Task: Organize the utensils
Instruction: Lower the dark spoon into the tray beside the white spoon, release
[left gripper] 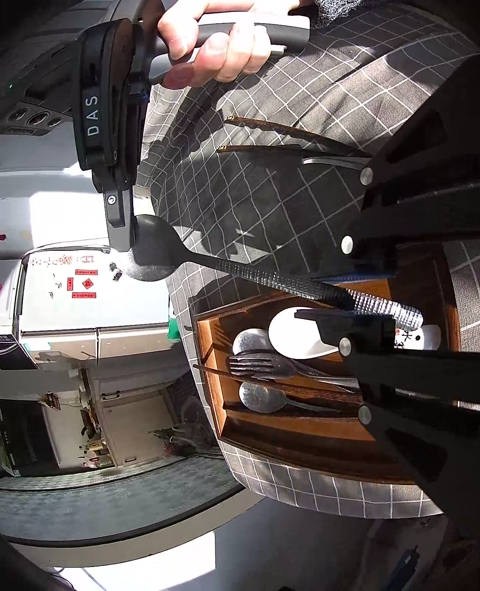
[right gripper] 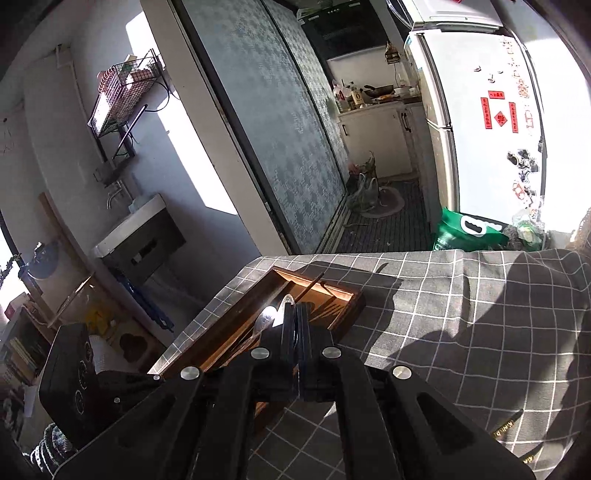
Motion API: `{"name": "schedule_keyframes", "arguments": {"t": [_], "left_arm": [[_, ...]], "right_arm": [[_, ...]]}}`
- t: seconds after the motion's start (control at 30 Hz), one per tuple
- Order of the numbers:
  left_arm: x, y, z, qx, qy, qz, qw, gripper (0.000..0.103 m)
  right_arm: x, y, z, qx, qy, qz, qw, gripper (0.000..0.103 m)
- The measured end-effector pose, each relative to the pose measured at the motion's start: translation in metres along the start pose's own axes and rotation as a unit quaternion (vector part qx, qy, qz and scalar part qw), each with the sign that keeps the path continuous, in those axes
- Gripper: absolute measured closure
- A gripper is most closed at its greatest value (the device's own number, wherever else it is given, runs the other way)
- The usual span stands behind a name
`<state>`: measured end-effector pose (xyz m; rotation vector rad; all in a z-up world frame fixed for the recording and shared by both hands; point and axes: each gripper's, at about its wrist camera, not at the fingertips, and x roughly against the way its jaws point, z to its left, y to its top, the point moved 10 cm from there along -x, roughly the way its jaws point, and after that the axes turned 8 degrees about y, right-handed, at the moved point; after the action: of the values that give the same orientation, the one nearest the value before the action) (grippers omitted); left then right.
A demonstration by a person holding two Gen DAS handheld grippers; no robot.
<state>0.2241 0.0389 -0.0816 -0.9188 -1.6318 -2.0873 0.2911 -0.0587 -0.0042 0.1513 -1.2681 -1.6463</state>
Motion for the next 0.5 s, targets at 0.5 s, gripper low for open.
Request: {"name": "schedule_keyframes", "arguments": {"t": [0.5], "left_arm": [[-0.032, -0.027, 0.045, 0.028, 0.026, 0.035, 0.9987, 0.089]], "right_arm": [[-0.082, -0.022, -0.004, -0.023, 0.003, 0.048, 0.999, 0.101]]}}
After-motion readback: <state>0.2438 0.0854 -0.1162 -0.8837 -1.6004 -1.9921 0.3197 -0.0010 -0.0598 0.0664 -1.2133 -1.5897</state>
